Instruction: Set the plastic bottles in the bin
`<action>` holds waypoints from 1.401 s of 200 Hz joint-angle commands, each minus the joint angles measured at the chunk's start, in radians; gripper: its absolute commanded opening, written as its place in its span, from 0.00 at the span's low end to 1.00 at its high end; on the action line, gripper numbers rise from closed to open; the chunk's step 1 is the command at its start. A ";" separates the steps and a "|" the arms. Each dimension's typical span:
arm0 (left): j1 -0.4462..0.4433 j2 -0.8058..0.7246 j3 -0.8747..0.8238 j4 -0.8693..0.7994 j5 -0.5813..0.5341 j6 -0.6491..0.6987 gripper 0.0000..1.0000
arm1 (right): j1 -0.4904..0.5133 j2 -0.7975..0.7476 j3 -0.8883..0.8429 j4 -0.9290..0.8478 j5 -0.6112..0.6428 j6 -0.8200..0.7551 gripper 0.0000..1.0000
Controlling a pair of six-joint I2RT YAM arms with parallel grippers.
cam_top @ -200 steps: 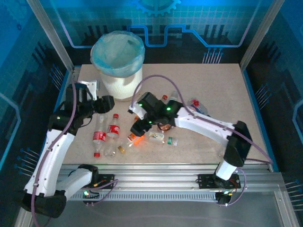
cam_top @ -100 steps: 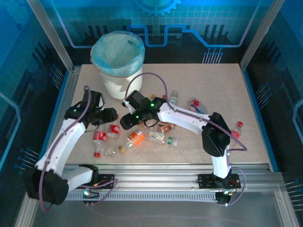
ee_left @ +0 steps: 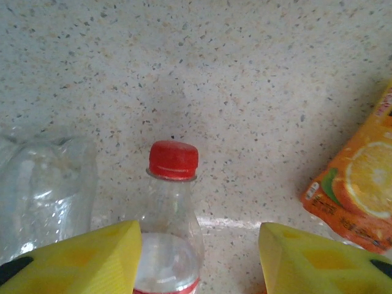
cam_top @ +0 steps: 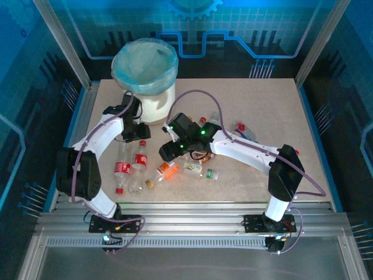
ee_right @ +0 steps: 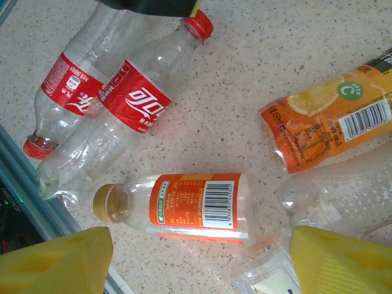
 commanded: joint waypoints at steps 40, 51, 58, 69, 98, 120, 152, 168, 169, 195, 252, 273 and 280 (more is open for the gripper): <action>0.004 0.130 0.050 0.014 -0.021 0.043 0.58 | -0.013 -0.034 -0.035 0.005 0.019 -0.026 0.79; 0.003 0.145 0.050 0.016 -0.016 0.045 0.58 | -0.017 -0.034 -0.041 0.007 0.016 -0.029 0.79; 0.004 0.153 0.048 0.019 -0.012 0.045 0.58 | -0.019 -0.034 -0.044 0.008 0.014 -0.028 0.80; 0.004 0.165 0.048 0.023 -0.011 0.045 0.58 | -0.023 -0.033 -0.050 0.009 0.010 -0.029 0.80; 0.004 0.193 0.049 0.025 -0.014 0.051 0.58 | -0.029 -0.034 -0.053 0.011 0.002 -0.029 0.80; 0.004 0.209 0.048 0.030 -0.016 0.057 0.58 | -0.034 -0.032 -0.054 0.013 0.002 -0.029 0.80; 0.003 0.233 0.056 0.029 -0.018 0.062 0.57 | -0.037 -0.030 -0.053 0.016 -0.004 -0.026 0.80; 0.004 0.237 0.059 0.031 -0.019 0.064 0.55 | -0.040 -0.030 -0.051 0.016 -0.006 -0.027 0.80; 0.003 0.237 0.058 0.031 -0.019 0.064 0.55 | -0.039 -0.029 -0.051 0.016 -0.005 -0.027 0.80; 0.005 0.241 0.059 0.032 -0.026 0.068 0.49 | -0.040 -0.024 -0.048 0.010 -0.007 -0.027 0.80; 0.004 0.256 0.059 0.035 -0.031 0.067 0.50 | -0.040 -0.024 -0.044 0.006 -0.011 -0.025 0.80; 0.003 0.255 0.056 0.036 -0.029 0.067 0.47 | -0.040 -0.025 -0.045 0.005 -0.011 -0.025 0.80; 0.004 0.255 0.057 0.036 -0.027 0.068 0.44 | -0.039 -0.026 -0.045 0.005 -0.010 -0.025 0.80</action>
